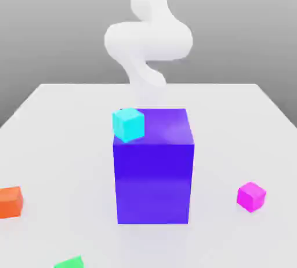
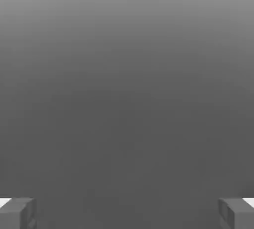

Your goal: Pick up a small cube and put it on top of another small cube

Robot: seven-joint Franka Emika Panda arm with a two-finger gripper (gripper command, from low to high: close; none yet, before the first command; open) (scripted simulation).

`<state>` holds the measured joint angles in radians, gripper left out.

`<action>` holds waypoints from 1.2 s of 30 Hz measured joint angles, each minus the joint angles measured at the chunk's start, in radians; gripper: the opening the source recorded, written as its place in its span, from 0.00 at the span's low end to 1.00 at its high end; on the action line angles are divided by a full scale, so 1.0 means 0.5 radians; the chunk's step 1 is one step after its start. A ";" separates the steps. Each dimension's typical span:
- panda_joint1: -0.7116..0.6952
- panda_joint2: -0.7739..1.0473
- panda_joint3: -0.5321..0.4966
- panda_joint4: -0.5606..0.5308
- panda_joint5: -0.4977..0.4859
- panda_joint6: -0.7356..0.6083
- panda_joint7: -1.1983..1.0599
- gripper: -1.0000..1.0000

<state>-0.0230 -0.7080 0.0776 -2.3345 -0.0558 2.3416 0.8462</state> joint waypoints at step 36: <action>0.474 2.067 0.565 -0.625 -0.930 1.185 0.819 0.50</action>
<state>0.2139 0.3258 0.3603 -2.6472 -0.5208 2.9341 1.2556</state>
